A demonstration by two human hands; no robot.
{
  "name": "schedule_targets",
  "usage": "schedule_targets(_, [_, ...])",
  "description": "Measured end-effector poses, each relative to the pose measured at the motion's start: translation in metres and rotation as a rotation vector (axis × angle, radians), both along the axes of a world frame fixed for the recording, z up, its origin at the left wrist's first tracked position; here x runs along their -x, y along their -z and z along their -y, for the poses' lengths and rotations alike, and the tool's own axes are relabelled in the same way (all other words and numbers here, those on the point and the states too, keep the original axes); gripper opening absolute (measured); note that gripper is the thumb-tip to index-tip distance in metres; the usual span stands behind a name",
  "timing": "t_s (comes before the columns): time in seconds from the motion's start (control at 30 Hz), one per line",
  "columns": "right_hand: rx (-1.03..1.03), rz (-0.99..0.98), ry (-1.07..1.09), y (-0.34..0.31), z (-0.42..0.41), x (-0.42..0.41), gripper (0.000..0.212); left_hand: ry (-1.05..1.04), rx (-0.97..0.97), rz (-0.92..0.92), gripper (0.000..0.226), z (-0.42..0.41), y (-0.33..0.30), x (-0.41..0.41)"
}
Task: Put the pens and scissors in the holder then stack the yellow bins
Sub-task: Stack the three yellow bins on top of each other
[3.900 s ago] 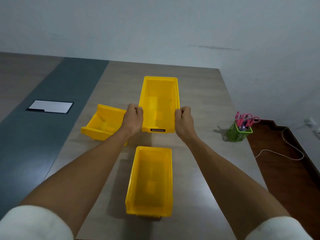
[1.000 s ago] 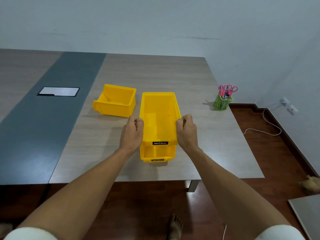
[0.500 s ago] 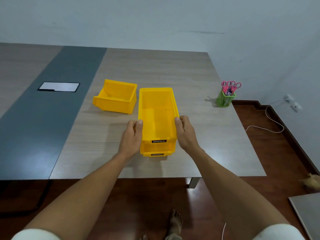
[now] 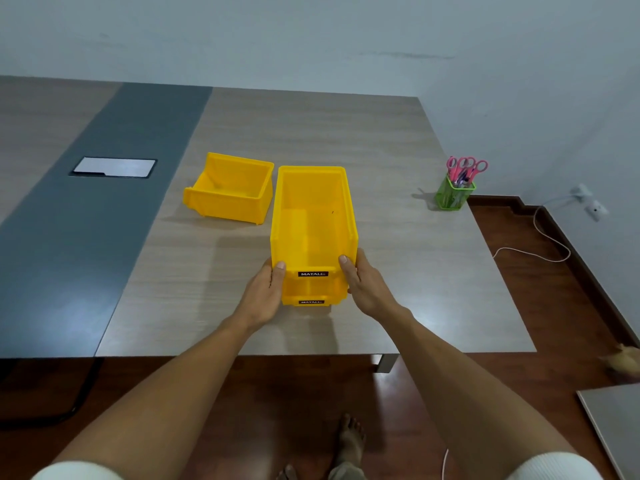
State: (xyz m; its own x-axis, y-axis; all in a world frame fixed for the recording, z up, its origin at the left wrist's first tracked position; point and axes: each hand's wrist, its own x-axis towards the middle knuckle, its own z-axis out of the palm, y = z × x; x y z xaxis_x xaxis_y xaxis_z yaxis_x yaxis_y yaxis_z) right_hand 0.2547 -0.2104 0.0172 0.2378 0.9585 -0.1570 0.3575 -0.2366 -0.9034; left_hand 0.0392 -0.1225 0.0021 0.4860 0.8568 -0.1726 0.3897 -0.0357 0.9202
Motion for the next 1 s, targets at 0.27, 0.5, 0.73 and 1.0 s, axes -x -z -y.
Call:
schedule_targets(0.27, [0.019, -0.017, 0.029, -0.001, -0.008, 0.002, 0.027, 0.002, -0.015, -0.044, 0.052, -0.009, 0.009, -0.001])
schedule_targets(0.5, [0.004, -0.094, 0.066, 0.006, -0.006, 0.001, 0.022, 0.017, -0.015, -0.057, 0.049, -0.010, 0.007, -0.002])
schedule_targets(0.73, [0.016, -0.152, 0.142, 0.010, -0.011, 0.005, 0.026, 0.030, -0.013, -0.063, 0.058, -0.016, 0.010, -0.001])
schedule_targets(1.0, [0.054, -0.063, 0.164, 0.007, -0.037, -0.006, 0.029, 0.041, 0.027, -0.097, 0.054, -0.043, 0.003, -0.020])
